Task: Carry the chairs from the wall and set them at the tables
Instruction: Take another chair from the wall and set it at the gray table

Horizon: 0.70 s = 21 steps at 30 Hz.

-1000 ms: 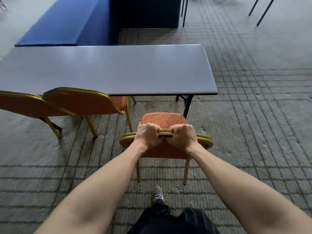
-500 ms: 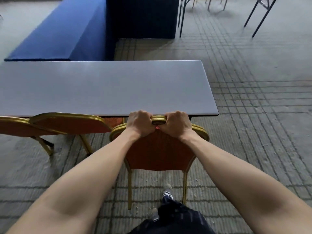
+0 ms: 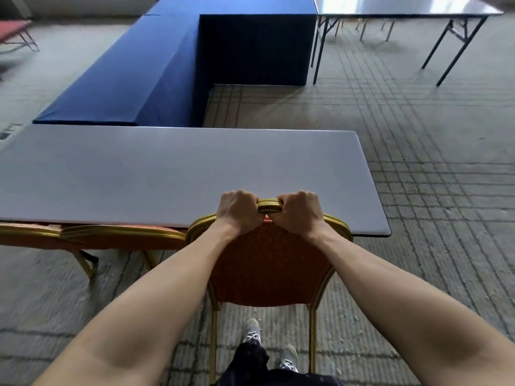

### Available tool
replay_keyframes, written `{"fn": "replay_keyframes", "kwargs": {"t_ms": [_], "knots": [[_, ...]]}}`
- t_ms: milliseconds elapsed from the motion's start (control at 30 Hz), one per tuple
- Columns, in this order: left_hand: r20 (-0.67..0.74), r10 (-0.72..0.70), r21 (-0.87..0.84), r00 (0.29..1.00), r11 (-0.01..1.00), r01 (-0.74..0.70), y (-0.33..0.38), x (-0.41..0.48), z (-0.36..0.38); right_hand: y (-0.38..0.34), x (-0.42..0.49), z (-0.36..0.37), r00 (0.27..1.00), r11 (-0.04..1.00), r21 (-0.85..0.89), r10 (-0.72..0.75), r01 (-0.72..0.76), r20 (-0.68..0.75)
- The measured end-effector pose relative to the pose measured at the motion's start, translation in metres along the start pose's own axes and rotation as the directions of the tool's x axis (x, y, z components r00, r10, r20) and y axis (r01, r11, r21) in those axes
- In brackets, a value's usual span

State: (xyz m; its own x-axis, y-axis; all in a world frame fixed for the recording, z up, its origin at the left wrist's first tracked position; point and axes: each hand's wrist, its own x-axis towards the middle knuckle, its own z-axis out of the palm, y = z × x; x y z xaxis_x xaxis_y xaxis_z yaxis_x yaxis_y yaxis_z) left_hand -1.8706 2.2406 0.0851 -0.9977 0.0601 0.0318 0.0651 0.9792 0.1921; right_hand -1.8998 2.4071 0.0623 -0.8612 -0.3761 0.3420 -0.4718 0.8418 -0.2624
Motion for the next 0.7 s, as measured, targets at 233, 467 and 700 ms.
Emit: {"fn": "replay_keyframes", "kwargs": {"t_ms": [233,467,700], "knots": [[-0.087,0.050,-0.002,0.995,0.999,-0.050,-0.030,0.050,-0.009,-0.001,0.058,0.009,0.997,1.000,0.017,-0.024,0.025,-0.069],[-0.072,0.068,-0.040,0.995,0.997,-0.071,-0.032,0.034,0.038,0.007,0.028,0.032,0.999,0.999,0.001,-0.039,0.039,0.016],[0.140,0.045,-0.087,0.989,0.996,-0.033,-0.038,-0.018,0.087,0.001,-0.030,0.067,0.976,0.989,0.073,-0.142,0.131,0.163]]}}
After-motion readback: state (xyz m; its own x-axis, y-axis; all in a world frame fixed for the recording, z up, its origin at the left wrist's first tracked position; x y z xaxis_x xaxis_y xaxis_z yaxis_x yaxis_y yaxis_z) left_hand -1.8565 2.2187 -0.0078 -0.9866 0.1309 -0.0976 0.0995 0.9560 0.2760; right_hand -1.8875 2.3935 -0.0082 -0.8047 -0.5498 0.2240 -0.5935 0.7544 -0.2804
